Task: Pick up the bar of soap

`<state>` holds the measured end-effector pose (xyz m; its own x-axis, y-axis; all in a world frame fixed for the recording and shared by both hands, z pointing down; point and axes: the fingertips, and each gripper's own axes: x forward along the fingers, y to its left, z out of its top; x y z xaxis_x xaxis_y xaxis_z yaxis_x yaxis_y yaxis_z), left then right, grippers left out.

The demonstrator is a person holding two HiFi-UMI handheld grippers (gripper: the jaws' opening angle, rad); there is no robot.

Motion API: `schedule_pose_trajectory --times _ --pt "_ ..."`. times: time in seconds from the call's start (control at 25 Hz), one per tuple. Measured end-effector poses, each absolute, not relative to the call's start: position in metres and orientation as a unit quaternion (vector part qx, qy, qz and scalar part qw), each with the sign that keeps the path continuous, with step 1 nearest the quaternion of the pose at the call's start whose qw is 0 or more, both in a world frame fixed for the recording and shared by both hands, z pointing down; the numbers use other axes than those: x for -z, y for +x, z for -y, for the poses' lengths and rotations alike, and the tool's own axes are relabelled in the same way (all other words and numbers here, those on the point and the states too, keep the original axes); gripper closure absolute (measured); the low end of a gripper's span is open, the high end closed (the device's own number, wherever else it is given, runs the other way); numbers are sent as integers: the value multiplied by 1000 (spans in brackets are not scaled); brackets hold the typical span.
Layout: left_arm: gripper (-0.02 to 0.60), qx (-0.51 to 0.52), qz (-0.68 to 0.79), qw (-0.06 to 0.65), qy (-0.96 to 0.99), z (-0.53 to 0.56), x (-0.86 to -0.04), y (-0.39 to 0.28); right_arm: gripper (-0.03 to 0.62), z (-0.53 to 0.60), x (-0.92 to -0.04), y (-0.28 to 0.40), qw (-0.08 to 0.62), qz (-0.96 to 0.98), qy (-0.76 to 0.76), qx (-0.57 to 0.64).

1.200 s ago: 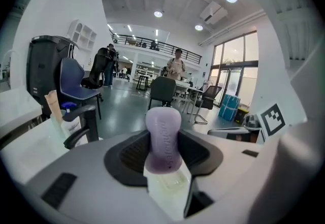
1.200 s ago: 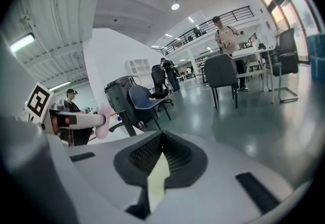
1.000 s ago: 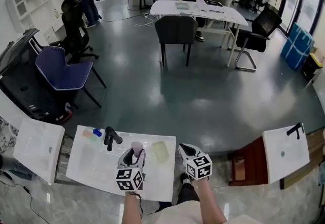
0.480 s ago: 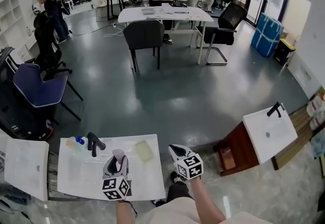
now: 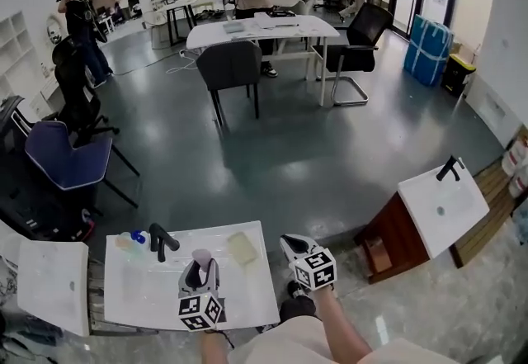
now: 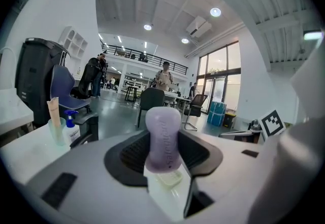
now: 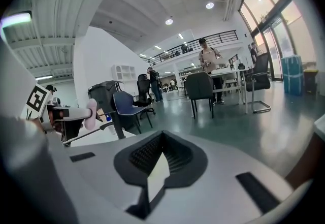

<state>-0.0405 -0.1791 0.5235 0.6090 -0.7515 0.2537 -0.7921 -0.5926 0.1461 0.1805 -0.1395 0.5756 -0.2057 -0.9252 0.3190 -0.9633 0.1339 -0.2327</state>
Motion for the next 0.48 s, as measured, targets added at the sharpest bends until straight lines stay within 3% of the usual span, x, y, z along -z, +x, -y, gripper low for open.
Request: schedule_pose_trajectory --times 0.48 --pt "400 -98 419 121 894 172 -530 -36 589 148 -575 165 71 760 615 -196"
